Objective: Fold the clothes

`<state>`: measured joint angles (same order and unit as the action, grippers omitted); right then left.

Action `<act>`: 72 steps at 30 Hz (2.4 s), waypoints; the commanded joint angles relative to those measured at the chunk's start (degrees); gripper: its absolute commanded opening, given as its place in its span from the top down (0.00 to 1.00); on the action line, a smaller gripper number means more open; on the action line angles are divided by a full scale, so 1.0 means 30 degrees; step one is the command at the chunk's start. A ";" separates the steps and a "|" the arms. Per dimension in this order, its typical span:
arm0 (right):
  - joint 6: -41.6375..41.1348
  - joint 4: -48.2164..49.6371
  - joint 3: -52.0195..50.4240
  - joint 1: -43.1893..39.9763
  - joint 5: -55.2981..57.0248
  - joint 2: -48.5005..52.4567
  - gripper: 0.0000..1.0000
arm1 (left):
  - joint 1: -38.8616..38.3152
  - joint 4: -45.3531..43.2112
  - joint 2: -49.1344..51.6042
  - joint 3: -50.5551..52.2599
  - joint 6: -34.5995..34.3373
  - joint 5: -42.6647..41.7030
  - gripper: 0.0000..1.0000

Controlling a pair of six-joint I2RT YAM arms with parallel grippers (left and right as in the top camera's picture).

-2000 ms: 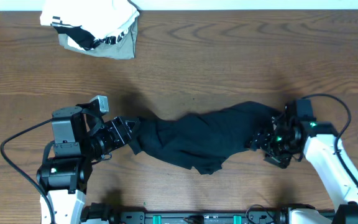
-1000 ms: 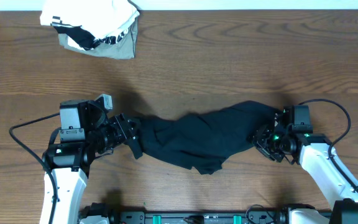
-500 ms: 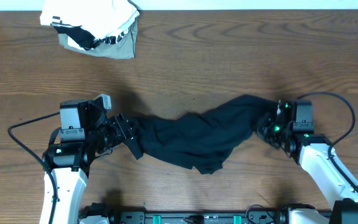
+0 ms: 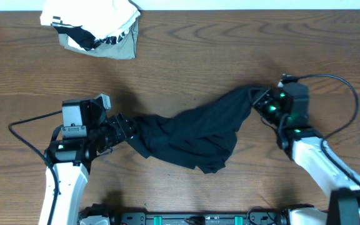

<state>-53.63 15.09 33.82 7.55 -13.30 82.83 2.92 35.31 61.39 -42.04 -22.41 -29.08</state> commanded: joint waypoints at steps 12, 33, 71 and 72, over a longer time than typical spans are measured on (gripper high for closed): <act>0.6579 -0.2317 0.3898 -0.0335 -0.0204 0.1923 0.36 | 0.0073 -0.0211 0.2623 -0.0153 0.1617 0.0503 0.53; 0.9959 -1.6990 0.5763 -0.1268 0.0896 0.0831 0.27 | 0.0073 -0.0211 0.2747 -0.0153 0.2106 0.0503 0.53; 0.8743 -0.4473 0.3789 -0.0051 -0.0342 0.4728 0.78 | 0.0073 -0.0211 0.2747 -0.0153 0.2135 0.0517 0.53; 0.8735 -0.4619 0.3942 -0.0051 -0.0393 0.4663 0.81 | 0.0080 -0.0219 0.2747 -0.0153 0.2222 0.0517 0.53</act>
<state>-27.09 1.56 43.31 7.11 -13.61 97.34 2.92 34.52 69.45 -42.04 -17.08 -28.05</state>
